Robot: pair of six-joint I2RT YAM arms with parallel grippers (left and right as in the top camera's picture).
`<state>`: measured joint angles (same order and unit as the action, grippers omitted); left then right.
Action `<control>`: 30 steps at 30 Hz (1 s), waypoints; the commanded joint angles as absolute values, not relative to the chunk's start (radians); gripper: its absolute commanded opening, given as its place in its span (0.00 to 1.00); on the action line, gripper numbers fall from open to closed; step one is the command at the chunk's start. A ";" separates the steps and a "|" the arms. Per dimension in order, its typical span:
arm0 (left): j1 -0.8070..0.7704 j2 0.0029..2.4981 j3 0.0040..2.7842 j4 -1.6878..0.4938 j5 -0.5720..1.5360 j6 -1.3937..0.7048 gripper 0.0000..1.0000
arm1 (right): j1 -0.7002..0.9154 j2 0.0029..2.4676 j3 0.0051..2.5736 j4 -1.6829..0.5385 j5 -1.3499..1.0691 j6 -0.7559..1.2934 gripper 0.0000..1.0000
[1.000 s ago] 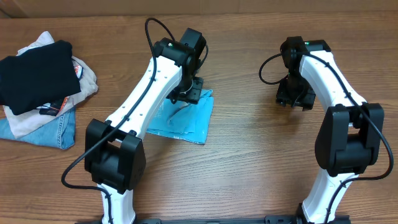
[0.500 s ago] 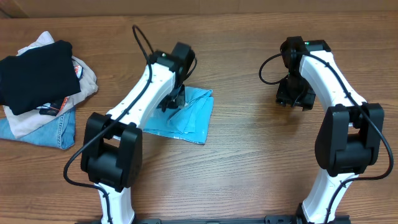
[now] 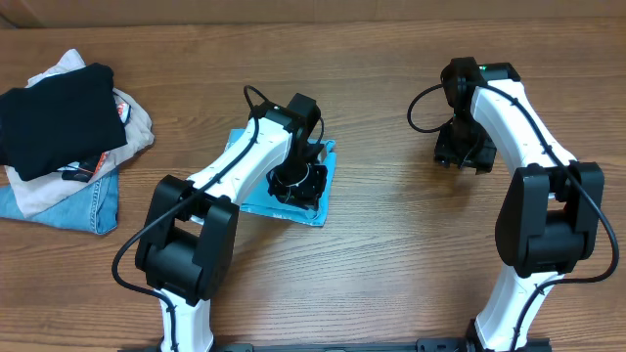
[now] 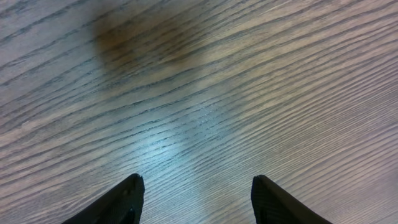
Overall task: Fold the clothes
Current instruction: 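Release the left gripper and raise it off the folded shirt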
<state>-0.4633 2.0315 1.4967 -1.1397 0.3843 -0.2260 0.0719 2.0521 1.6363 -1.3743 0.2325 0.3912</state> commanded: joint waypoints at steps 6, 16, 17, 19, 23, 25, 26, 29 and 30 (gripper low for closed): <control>-0.440 2.024 1.544 -1.189 0.421 -0.036 0.18 | 0.070 2.010 1.655 -1.371 0.231 0.389 0.59; -0.378 1.963 1.829 -1.172 -0.014 -0.022 0.29 | 0.072 2.011 1.655 -1.371 0.131 0.351 0.59; -0.370 1.963 1.833 -1.144 -0.066 -0.022 0.33 | 0.074 2.011 1.655 -1.370 0.075 0.324 0.59; -0.345 1.964 1.833 -1.081 -0.142 -0.023 0.38 | 0.085 2.011 1.655 -1.367 -0.069 0.255 0.59; -0.258 1.994 1.832 -0.963 -0.116 -0.022 0.43 | 0.130 2.011 1.655 -1.367 -0.234 0.161 0.59; -0.216 2.016 1.832 -0.926 -0.055 -0.022 0.45 | 0.160 2.011 1.655 -1.363 -0.274 0.152 0.59; -0.195 2.030 1.832 -0.912 -0.027 -0.022 0.45 | 0.178 2.011 1.655 -1.359 -0.288 0.151 0.59; -0.151 2.076 1.832 -0.895 0.001 -0.028 0.45 | 0.232 2.011 1.655 -1.345 -0.323 0.151 0.59; -0.142 2.094 1.832 -0.892 0.001 -0.029 0.45 | 0.250 2.011 1.655 -1.337 -0.344 0.151 0.59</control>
<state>-0.1719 2.0186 1.8202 -0.8974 -0.0345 -0.0410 0.1997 2.0521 1.6363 -1.3510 -0.2337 0.1822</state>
